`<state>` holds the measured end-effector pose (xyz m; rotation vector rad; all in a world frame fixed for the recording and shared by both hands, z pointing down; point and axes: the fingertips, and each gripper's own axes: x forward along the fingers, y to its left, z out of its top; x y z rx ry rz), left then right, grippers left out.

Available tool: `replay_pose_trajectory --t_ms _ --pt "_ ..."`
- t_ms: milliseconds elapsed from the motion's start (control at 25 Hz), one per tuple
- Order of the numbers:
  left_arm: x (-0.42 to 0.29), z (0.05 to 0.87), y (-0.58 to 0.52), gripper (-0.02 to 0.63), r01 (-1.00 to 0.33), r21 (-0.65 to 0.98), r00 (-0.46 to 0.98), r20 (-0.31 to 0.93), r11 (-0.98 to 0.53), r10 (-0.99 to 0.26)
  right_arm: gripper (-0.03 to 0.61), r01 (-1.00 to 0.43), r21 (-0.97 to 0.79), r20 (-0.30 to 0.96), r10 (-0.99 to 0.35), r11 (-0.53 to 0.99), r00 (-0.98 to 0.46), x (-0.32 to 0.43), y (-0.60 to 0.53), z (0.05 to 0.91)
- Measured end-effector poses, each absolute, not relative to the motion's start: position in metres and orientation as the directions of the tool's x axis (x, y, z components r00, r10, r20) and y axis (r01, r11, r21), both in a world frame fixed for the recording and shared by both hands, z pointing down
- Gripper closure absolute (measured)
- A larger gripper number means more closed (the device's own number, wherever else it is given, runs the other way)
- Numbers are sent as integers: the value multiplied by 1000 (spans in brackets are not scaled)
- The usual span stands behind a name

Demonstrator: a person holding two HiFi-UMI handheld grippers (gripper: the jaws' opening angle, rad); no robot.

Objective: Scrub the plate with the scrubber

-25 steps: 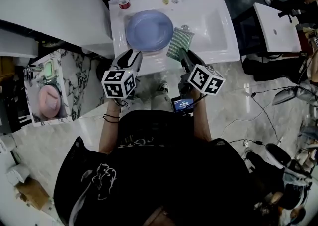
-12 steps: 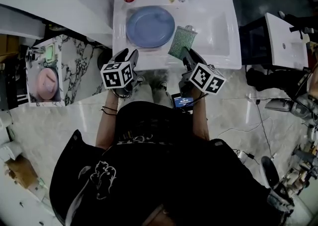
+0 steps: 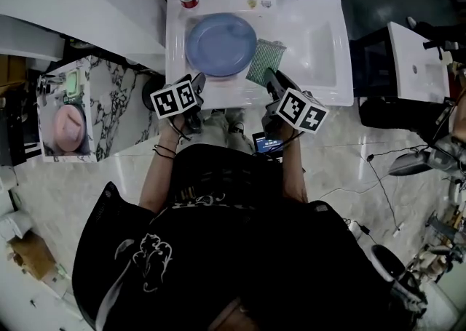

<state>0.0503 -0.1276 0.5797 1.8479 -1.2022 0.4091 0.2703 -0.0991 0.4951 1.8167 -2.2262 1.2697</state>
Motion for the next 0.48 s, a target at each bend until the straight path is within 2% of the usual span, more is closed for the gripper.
replay_pose_trajectory --t_ms 480 --pt "42 625 -175 428 -832 555 469 712 11 -523 499 -868 -491 575 -724 66 -381 233 -158 521"
